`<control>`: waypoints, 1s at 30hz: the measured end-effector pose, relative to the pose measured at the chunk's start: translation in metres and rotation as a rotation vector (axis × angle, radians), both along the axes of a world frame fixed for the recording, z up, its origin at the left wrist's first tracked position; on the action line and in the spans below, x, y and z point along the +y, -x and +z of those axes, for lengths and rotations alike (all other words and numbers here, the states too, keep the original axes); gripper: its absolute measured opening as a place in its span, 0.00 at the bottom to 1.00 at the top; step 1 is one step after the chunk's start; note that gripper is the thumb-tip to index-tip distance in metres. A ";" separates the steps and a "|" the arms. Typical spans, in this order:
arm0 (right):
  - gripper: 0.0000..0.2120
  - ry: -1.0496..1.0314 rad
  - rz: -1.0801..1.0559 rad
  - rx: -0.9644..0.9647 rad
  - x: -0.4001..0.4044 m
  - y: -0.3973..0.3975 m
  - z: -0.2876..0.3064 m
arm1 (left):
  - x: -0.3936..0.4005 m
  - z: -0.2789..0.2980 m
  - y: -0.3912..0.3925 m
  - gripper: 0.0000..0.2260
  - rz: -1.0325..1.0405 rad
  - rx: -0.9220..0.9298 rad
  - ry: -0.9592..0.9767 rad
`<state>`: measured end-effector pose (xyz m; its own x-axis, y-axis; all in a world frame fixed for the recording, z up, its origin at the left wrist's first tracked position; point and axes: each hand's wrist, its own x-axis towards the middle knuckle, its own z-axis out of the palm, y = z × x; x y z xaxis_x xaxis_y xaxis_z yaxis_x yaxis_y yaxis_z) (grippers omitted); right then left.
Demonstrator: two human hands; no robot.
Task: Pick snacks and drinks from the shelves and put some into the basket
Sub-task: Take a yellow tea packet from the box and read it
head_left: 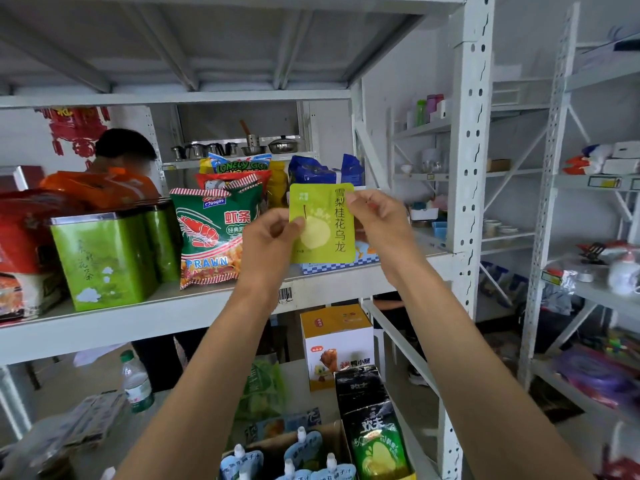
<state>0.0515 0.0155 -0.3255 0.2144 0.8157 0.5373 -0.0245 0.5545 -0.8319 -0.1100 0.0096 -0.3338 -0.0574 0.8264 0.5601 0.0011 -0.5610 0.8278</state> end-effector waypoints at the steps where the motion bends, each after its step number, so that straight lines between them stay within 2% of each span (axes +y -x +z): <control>1: 0.06 0.021 0.039 -0.003 -0.007 0.002 -0.009 | -0.003 -0.008 0.001 0.04 0.012 -0.008 0.001; 6: 0.11 0.110 0.155 -0.014 -0.034 0.005 -0.048 | -0.016 -0.044 0.006 0.06 -0.010 -0.095 0.062; 13: 0.09 0.103 0.162 0.036 -0.045 0.019 -0.089 | -0.035 -0.078 0.014 0.07 -0.051 -0.199 0.148; 21: 0.11 0.102 0.193 0.116 -0.052 0.027 -0.101 | -0.044 -0.088 0.025 0.10 -0.181 -0.253 0.214; 25: 0.15 0.088 0.242 0.189 -0.053 0.030 -0.102 | -0.046 -0.089 0.027 0.12 -0.233 -0.281 0.198; 30: 0.15 0.078 0.284 0.223 -0.055 0.030 -0.106 | -0.047 -0.091 0.028 0.12 -0.257 -0.283 0.185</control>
<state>0.0212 -0.0390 -0.4311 0.0782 0.8962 0.4367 -0.3540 0.4344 -0.8282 -0.1378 -0.0376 -0.4250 0.0335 0.9192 0.3923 -0.3615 -0.3549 0.8622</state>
